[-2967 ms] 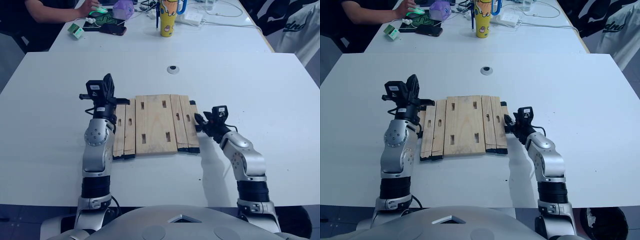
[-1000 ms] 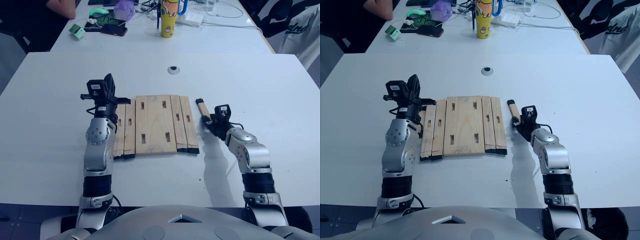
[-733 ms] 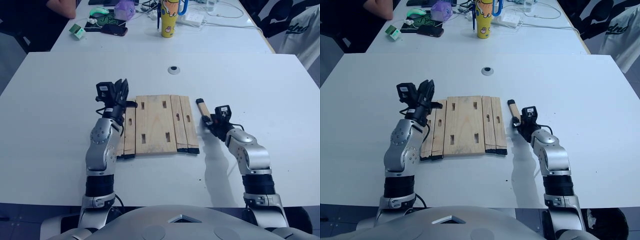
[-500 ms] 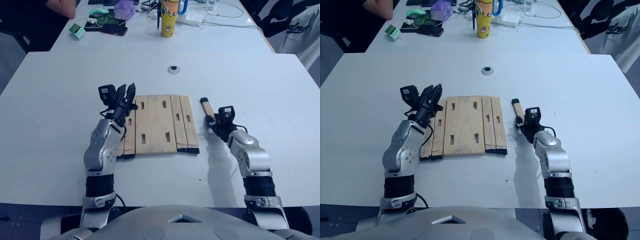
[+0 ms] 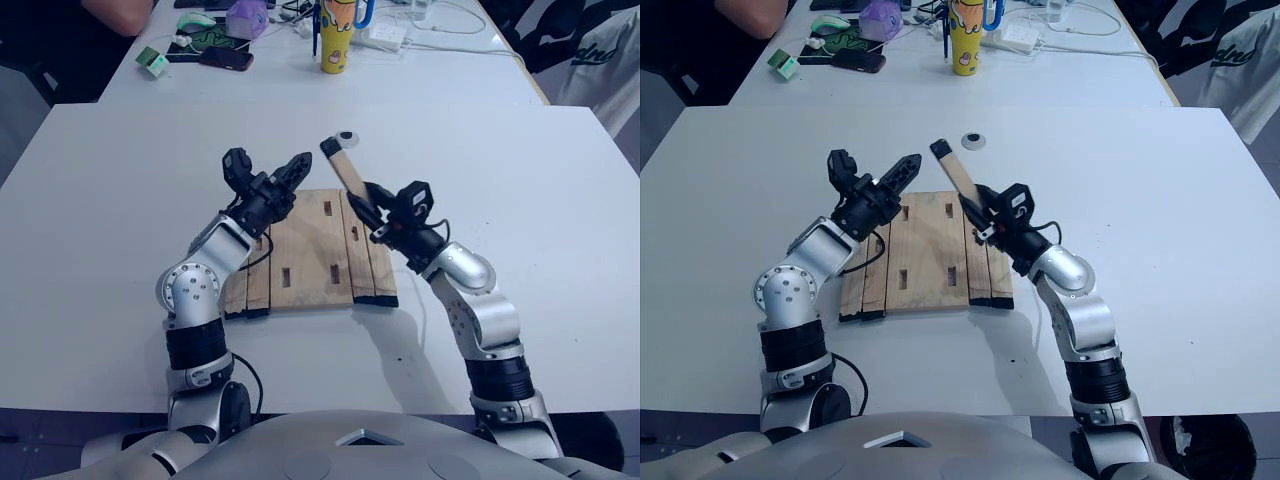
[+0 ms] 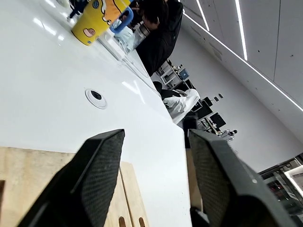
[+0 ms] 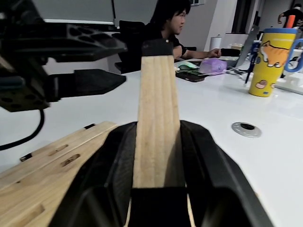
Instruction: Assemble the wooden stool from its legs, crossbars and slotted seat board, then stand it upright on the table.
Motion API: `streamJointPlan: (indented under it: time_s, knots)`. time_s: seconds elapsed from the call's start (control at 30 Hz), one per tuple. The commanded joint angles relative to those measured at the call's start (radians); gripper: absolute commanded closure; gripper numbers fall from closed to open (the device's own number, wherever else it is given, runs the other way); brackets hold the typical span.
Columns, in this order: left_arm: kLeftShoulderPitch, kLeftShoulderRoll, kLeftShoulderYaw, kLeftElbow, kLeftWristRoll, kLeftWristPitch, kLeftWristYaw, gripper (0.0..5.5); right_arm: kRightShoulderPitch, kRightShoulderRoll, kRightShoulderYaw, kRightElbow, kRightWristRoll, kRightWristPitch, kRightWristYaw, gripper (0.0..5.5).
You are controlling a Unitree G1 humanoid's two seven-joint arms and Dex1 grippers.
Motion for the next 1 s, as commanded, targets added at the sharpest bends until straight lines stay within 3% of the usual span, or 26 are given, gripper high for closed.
streamJointPlan:
  time_s: [0.03,0.3,0.8,1.0]
  knots:
    - [-0.025,0.007,-0.001,0.000,-0.034,0.041,0.031,3.01,0.004,0.002,0.006,-0.002,0.005,-0.017,0.011,4.18]
    - [-0.033,0.017,-0.007,0.003,-0.069,0.051,0.027,3.01,0.030,-0.007,0.031,-0.005,0.047,0.007,0.071,4.18]
    - [-0.017,0.038,-0.040,-0.012,-0.076,0.058,0.002,5.05,0.002,-0.008,-0.022,0.014,0.114,0.047,0.066,4.18]
    - [-0.013,0.045,-0.051,-0.008,-0.067,0.042,-0.007,5.06,0.001,-0.013,-0.027,0.024,0.119,0.059,0.066,4.18]
